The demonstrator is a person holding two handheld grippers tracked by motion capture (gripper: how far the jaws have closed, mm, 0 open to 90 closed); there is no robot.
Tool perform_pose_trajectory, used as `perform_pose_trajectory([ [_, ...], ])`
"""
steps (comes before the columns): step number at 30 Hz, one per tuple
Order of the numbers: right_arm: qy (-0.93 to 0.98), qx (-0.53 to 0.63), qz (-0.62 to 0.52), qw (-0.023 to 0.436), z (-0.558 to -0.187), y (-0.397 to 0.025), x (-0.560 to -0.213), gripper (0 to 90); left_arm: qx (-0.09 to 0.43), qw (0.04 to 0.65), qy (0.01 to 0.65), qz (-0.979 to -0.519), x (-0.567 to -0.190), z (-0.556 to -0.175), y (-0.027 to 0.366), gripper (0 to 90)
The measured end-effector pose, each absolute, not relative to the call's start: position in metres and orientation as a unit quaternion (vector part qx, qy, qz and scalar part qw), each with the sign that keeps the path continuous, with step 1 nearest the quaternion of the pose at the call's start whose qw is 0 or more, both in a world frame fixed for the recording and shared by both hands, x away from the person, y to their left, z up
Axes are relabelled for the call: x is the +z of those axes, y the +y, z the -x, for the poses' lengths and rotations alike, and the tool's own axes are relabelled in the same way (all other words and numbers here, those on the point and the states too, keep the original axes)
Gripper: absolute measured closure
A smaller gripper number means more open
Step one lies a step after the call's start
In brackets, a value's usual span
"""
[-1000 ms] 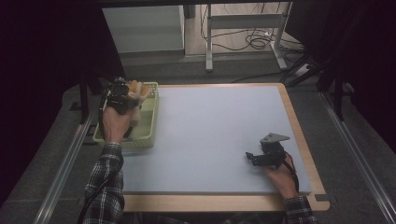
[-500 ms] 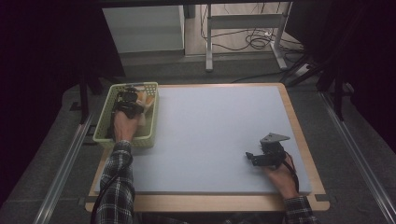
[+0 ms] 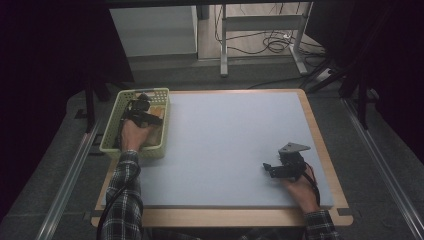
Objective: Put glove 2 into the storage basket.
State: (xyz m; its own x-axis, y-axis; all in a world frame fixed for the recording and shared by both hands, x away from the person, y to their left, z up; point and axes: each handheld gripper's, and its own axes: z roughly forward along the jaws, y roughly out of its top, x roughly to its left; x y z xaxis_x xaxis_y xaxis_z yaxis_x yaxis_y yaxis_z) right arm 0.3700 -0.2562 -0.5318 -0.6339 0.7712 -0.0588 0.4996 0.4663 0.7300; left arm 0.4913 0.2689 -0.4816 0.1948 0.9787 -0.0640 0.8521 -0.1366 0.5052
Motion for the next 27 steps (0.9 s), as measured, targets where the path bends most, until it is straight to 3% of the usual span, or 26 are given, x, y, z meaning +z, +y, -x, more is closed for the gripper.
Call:
perform_pose_trajectory([
  [2,0.834,0.349,-0.381,0.195,-0.370,-0.256,-0.532,17.9,0.146,0.243,0.615,-0.736,-0.473,-0.486,0.273,17.9],
  [8,0.834,0.349,-0.381,0.195,-0.370,-0.256,-0.532,17.9,0.151,0.266,0.622,-0.721,-0.464,-0.480,0.279,33.2],
  [11,0.834,0.349,-0.381,0.195,-0.370,-0.256,-0.532,17.9,0.147,0.234,0.626,-0.729,-0.471,-0.483,0.280,44.3],
  [14,0.834,0.349,-0.381,0.195,-0.370,-0.256,-0.532,17.9,0.126,0.240,0.643,-0.716,-0.479,-0.485,0.288,50.5],
  [16,0.833,0.349,-0.381,0.195,-0.370,-0.256,-0.532,17.9,0.129,0.237,0.650,-0.710,-0.481,-0.486,0.292,50.2],
  [19,0.834,0.349,-0.381,0.195,-0.370,-0.256,-0.532,17.9,0.146,0.252,0.649,-0.703,-0.476,-0.483,0.297,33.1],
  [22,0.834,0.349,-0.381,0.195,-0.370,-0.256,-0.532,17.9,0.172,0.268,0.642,-0.697,-0.463,-0.477,0.301,24.2],
  [23,0.834,0.349,-0.381,0.195,-0.370,-0.256,-0.532,17.8,0.171,0.276,0.640,-0.697,-0.460,-0.474,0.301,25.8],
  [27,0.834,0.349,-0.382,0.194,-0.370,-0.256,-0.532,17.8,0.140,0.262,0.624,-0.723,-0.465,-0.473,0.297,47.3],
])
